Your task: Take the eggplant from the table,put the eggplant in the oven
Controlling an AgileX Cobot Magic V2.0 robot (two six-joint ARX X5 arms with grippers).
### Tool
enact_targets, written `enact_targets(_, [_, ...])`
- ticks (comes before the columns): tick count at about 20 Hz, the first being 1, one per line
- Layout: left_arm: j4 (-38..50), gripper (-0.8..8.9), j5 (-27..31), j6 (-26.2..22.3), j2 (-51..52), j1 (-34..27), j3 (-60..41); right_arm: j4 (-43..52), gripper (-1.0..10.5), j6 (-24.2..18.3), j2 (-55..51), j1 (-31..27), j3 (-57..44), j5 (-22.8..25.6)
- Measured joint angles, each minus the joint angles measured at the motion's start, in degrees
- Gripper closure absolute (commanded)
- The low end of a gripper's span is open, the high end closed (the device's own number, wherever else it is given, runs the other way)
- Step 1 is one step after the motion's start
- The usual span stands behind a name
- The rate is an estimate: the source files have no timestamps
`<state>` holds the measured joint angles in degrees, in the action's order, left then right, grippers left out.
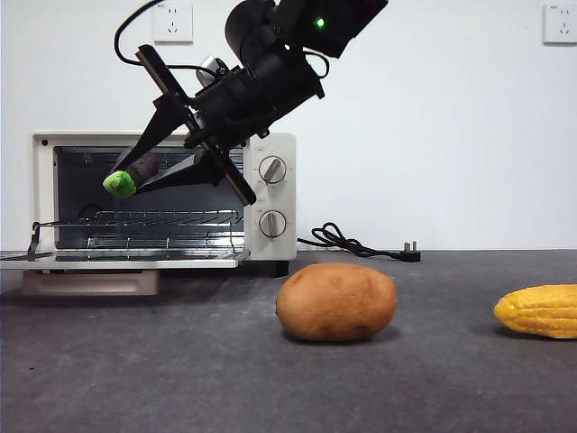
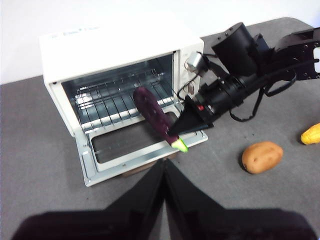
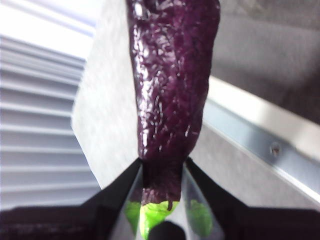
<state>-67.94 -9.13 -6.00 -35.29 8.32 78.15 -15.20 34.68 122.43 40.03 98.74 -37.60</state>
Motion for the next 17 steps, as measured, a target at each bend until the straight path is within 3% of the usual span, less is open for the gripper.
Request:
enact_targets(3, [-0.2,8.19,0.0,0.0,0.0,0.0,0.0,6.3,9.6,6.3,1.0,-0.9,0.0,0.5])
enact_targets(7, [-0.2,8.19,0.0,0.0,-0.1,0.0,0.0,7.6,9.6,12.4,2.3,-1.4,0.0,7.2])
enact_targets(12, [-0.4,8.19,-0.1,0.0,-0.1,0.0,0.0,11.1,9.6,16.4,4.7,-1.2,0.0,13.9])
enact_targets(17, [-2.2,8.19,-0.2,0.0,-0.1,0.0,0.0,16.1,9.6,17.5,5.1,-1.2,0.0,22.9])
